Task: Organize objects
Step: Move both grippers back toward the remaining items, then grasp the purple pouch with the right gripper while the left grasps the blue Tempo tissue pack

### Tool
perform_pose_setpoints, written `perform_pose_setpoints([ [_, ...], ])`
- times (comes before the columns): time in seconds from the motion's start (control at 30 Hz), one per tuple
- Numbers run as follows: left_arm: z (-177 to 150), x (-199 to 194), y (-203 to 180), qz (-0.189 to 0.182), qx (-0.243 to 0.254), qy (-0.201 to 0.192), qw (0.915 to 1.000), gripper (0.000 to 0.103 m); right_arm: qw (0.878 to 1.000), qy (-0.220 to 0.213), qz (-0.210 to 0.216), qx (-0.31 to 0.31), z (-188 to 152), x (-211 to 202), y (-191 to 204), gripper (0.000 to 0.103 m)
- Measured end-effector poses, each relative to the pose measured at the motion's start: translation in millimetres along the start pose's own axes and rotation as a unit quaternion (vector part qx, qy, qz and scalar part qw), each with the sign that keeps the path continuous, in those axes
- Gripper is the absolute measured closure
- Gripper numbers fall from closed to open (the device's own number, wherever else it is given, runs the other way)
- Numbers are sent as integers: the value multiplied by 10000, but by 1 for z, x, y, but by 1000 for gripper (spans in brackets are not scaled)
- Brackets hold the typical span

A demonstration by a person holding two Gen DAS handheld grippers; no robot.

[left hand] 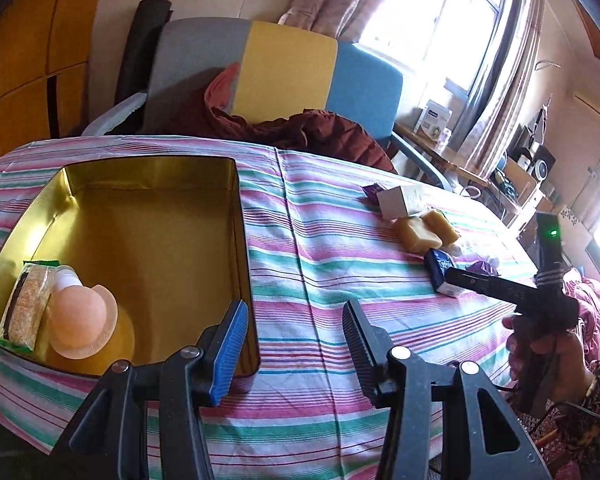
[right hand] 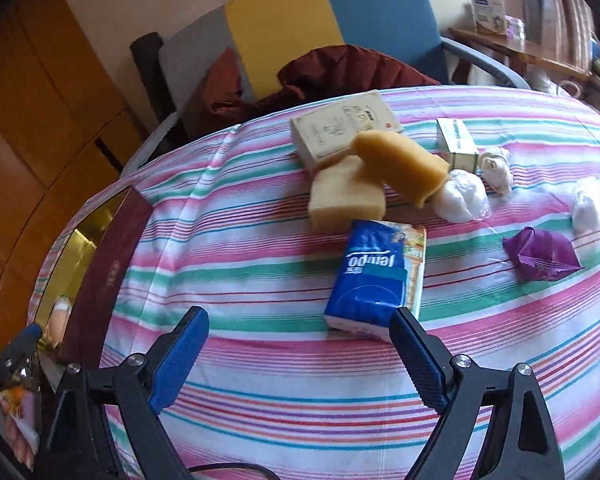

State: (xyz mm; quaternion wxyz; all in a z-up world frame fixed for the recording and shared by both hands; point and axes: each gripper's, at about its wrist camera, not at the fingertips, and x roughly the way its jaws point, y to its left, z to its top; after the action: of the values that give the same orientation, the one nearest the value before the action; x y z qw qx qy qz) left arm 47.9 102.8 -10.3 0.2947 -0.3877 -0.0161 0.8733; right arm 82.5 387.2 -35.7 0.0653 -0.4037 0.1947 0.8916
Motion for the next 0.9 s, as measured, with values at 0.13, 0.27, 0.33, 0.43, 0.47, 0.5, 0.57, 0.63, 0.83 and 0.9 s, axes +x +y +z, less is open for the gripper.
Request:
perform_pose_setpoints([
  [0.13, 0, 5, -10, -43, 111, 68, 9999, 53, 9973, -309, -634, -225, 12, -28, -16, 11],
  [0.27, -1, 14, -21, -141, 161, 193, 9996, 53, 9899, -385, -1362, 12, 36, -50, -70, 9],
  [0.33, -1, 19, -29, -174, 229, 259, 9992, 53, 9861, -149, -1655, -32, 47, -42, -95, 9],
  [0.43, 0, 24, -40, -234, 341, 344, 9986, 53, 9827, -24, -1846, 162, 49, -31, -126, 13],
  [0.47, 0, 25, -44, -258, 395, 367, 9982, 53, 9845, -24, -1722, 338, 49, -29, -135, 15],
  [0.5, 1, 27, -49, -262, 468, 394, 9978, 53, 9861, -42, -1589, 476, 50, -25, -139, 15],
  [0.57, 1, 30, -58, -295, 598, 444, 9968, 53, 9875, -45, -1406, 712, 47, -17, -144, 17],
  [0.63, 2, 34, -65, -392, 704, 486, 9956, 53, 9870, 158, -1339, 877, 43, -6, -148, 24],
  [0.83, 9, 59, -90, -727, 833, 717, 9913, 53, 9861, 434, -1368, 831, 41, 6, -149, 49],
  [0.9, 13, 73, -100, -859, 875, 851, 9888, 53, 9857, 607, -1367, 779, 37, 9, -146, 54],
])
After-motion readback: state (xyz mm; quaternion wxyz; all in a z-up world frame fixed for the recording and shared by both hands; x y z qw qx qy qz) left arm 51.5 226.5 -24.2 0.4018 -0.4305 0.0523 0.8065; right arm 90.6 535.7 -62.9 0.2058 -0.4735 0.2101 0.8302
